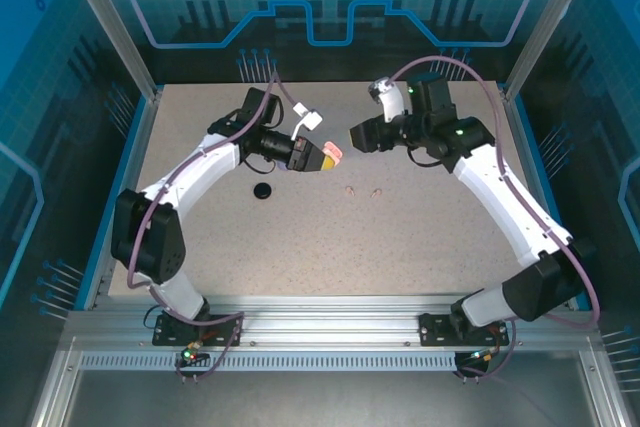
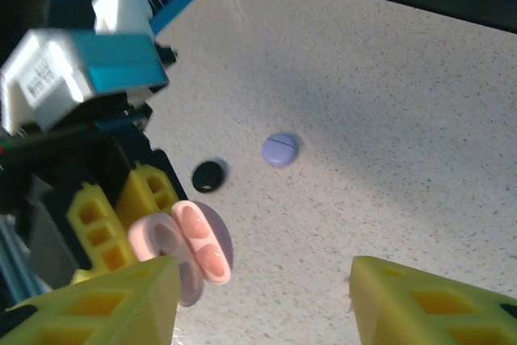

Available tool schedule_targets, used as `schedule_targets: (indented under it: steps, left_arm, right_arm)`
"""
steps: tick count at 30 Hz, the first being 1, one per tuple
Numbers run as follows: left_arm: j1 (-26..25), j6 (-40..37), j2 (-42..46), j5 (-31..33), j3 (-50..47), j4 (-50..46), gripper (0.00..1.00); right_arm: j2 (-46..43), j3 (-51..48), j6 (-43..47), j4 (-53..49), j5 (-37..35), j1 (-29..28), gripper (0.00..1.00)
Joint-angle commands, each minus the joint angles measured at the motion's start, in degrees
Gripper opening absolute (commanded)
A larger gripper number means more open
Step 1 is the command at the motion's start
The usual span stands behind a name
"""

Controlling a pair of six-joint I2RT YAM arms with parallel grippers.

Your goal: Insert the wireless bluetooth earbuds into the charging case

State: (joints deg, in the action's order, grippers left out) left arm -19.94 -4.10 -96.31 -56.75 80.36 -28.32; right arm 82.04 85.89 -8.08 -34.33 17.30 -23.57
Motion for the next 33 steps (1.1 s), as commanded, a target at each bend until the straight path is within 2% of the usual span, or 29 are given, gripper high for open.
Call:
schedule_targets:
  steps: [1, 4, 9, 17, 26, 33]
  left_arm:
    - [-0.16, 3.85, 3.91, 3.31, -3.76, 7.32, 0.00]
    - [-0.05, 5.75, 6.58, 5.35, -7.27, 11.35, 0.00]
    - [0.26, 8.96, 12.12, 9.30, -13.39, 18.38, 0.00]
    - [0.35, 15.29, 21.43, 16.45, -22.87, 31.12, 0.00]
    - [0.34, 18.63, 29.79, 26.15, -30.82, 41.77, 0.00]
    - [0.34, 19.56, 34.61, 34.92, -38.52, 50.71, 0.00]
  right_arm:
    - [-3.38, -1.30, -3.38, 2.51, 3.58, 1.46, 0.67]
    - [-5.73, -2.46, -5.48, 3.56, 4.23, 2.51, 0.73]
    - [-8.17, -4.46, -8.79, 3.59, 2.72, 4.03, 0.75]
    - [-7.38, -8.30, -14.29, 1.81, -4.91, 4.76, 0.76]
    - [-3.10, -11.01, -20.06, 2.42, -7.25, 4.51, 0.76]
    - [2.46, -9.11, -23.93, 0.04, -11.48, 2.22, 0.76]
